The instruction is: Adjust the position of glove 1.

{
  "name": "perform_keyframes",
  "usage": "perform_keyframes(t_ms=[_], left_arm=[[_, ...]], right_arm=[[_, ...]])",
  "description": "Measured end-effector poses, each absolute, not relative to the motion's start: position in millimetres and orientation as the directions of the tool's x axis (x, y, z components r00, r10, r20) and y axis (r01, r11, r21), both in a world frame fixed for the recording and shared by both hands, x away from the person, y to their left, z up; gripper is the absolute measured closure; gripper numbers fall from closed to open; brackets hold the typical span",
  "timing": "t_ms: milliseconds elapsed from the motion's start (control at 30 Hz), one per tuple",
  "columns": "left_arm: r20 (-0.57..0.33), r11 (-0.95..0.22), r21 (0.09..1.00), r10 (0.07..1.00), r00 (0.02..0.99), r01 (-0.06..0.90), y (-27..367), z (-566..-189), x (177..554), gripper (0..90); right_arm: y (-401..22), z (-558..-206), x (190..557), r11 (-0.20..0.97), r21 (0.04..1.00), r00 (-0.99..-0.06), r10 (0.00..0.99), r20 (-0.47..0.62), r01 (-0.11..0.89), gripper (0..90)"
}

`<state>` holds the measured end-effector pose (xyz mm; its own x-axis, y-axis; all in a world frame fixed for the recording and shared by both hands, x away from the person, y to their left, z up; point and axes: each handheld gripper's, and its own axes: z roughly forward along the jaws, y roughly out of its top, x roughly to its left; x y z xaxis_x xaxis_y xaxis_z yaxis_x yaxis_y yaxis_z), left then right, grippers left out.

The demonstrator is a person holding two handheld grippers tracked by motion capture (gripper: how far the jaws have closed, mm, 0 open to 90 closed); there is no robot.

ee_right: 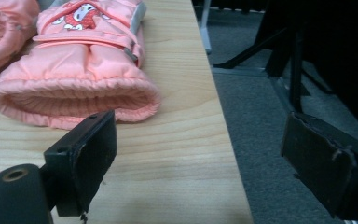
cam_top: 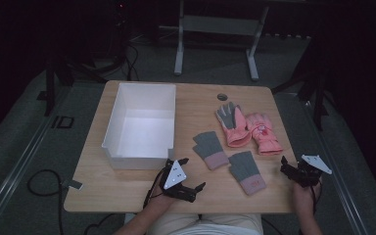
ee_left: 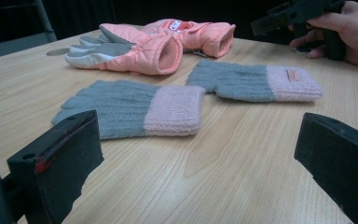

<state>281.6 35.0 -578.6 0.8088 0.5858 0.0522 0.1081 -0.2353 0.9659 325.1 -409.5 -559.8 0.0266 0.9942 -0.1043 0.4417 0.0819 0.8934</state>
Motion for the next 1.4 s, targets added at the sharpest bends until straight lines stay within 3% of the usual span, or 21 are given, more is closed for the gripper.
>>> perform_keyframes(t_ms=[67,100,233,767,1033,1400], left_arm=[[0.052,-0.237,0.965,0.583,0.811,0.109,35,-578,282,0.2],[0.051,-0.236,0.966,0.578,0.814,0.107,35,-578,282,0.2],[0.051,-0.235,0.966,0.571,0.819,0.104,35,-579,281,0.2],[0.045,-0.234,0.966,0.572,0.819,0.11,35,-578,281,0.2],[0.039,-0.23,0.966,0.571,0.82,0.114,36,-578,281,0.2],[0.042,-0.231,0.966,0.573,0.819,0.112,35,-578,281,0.2]], right_arm=[[-410,-560,325,0.084,0.893,0.02,0.994,-0.104,0.443,10.7],[-412,-560,326,0.078,0.884,0.005,0.996,-0.091,0.461,14.8],[-413,-560,329,0.066,0.854,-0.029,0.998,-0.06,0.517,14.0],[-408,-561,330,0.053,0.838,-0.067,0.998,-0.02,0.543,16.4],[-406,-559,332,0.045,0.796,-0.038,0.999,-0.028,0.603,22.3],[-400,-536,330,0.041,0.796,-0.044,0.999,-0.018,0.604,25.9]])
